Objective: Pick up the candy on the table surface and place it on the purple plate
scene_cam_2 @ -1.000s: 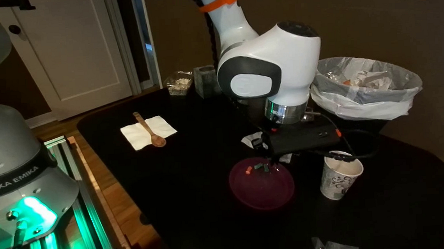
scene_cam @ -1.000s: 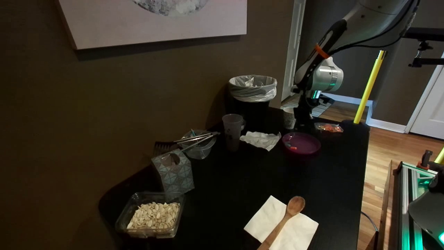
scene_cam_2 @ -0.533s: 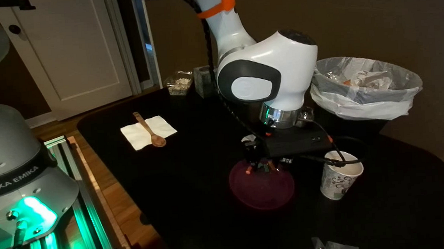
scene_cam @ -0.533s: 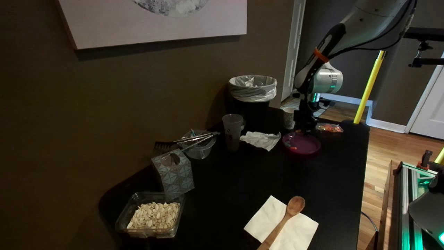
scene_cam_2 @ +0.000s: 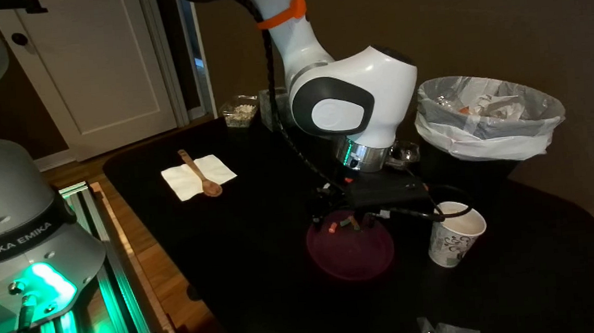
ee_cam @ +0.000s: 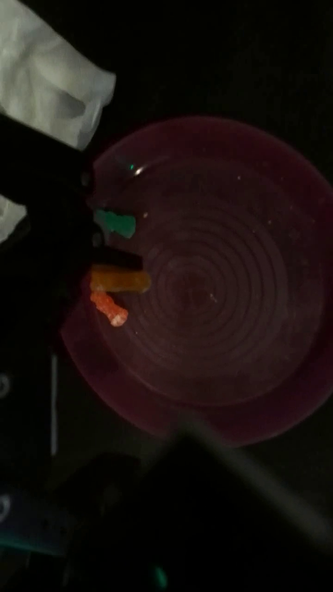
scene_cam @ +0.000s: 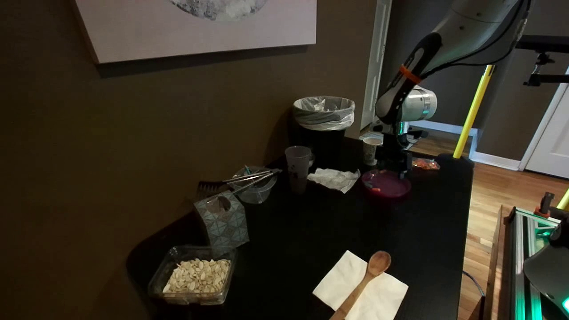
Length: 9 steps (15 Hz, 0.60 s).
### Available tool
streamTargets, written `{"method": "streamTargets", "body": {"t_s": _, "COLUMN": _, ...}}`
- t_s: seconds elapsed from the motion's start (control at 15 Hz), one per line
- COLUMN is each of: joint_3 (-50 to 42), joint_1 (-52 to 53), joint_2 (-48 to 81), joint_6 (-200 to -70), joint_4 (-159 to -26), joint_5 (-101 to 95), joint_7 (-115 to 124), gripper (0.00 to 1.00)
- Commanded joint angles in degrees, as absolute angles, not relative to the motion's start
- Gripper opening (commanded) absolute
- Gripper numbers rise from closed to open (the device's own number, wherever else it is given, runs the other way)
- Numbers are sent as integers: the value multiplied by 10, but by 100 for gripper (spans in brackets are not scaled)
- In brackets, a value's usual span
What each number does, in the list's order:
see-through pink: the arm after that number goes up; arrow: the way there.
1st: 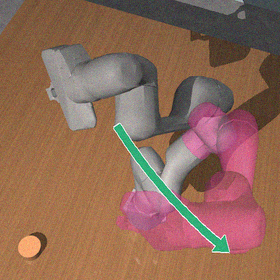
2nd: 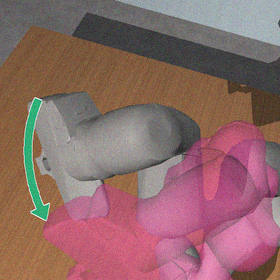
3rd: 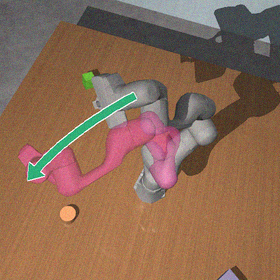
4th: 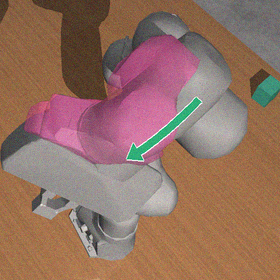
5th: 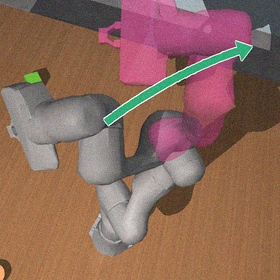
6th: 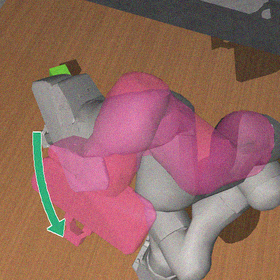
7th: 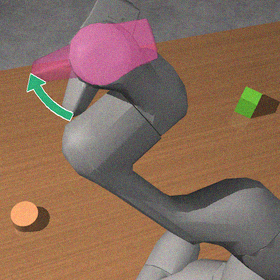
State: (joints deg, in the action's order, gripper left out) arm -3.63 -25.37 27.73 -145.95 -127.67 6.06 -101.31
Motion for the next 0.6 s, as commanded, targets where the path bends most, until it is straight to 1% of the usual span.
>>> {"method": "streamTargets", "body": {"t_s": 0.0, "joint_3": -61, "joint_1": -220, "joint_2": 301, "joint_6": -1411, "joint_4": -1266, "joint_5": 9, "joint_7": -982, "gripper": 100}}
{"method": "streamTargets", "body": {"t_s": 0.53, "joint_3": -57, "joint_1": -212, "joint_2": 309, "joint_6": -1322, "joint_4": -1266, "joint_5": -28, "joint_7": -999, "gripper": 100}}
